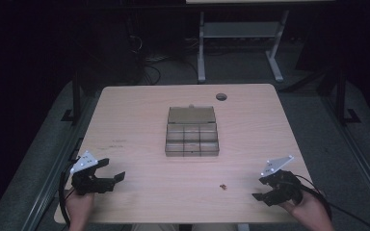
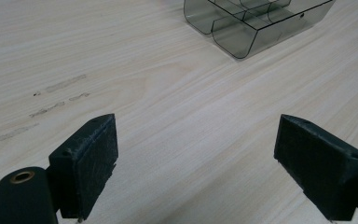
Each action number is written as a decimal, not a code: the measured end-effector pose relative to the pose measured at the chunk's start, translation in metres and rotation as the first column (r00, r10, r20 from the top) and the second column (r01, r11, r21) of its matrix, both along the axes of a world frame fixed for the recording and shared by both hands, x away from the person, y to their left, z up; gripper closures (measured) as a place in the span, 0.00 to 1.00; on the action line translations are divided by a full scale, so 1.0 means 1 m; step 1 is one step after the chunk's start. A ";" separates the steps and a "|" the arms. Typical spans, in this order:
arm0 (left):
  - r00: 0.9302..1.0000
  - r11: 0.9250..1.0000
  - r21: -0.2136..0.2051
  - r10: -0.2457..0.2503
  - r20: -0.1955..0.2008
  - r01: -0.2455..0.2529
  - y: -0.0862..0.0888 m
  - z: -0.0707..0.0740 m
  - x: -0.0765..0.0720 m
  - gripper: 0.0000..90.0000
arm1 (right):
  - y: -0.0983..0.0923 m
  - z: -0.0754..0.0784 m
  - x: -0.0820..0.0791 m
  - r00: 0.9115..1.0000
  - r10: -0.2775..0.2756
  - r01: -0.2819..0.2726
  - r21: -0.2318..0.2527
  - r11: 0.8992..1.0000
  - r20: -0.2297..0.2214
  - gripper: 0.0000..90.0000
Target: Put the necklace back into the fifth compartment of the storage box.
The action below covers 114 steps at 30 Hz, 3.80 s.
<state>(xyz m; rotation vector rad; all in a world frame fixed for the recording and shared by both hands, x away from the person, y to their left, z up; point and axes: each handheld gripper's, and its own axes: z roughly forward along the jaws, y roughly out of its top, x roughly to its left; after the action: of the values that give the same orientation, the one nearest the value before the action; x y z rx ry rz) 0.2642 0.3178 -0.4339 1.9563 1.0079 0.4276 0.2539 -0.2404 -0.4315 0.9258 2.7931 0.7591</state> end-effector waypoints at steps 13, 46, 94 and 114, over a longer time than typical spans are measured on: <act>1.000 1.000 0.000 -0.002 0.000 0.002 -0.003 0.000 0.000 0.14 | 0.018 0.002 0.007 0.999 0.038 -0.038 -0.023 0.999 0.000 0.39; 1.000 1.000 -0.012 0.002 0.003 -0.002 -0.001 0.001 -0.001 0.14 | 0.066 0.007 0.021 0.985 0.172 -0.173 -0.072 0.982 -0.017 0.41; 1.000 1.000 -0.022 0.012 0.007 -0.012 0.004 0.002 -0.001 0.14 | 0.119 -0.005 0.044 0.968 0.228 -0.245 -0.191 0.950 -0.107 0.78; 1.000 1.000 -0.022 0.009 0.009 -0.009 0.003 0.002 -0.001 0.14 | 0.121 -0.005 0.047 0.964 0.227 -0.250 -0.185 0.950 -0.137 0.91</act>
<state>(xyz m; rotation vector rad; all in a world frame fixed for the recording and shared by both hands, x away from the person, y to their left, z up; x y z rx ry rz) 0.2635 0.3208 -0.4320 1.9288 1.0122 0.4283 0.3009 -0.1193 -0.4366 0.6219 3.0493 0.4469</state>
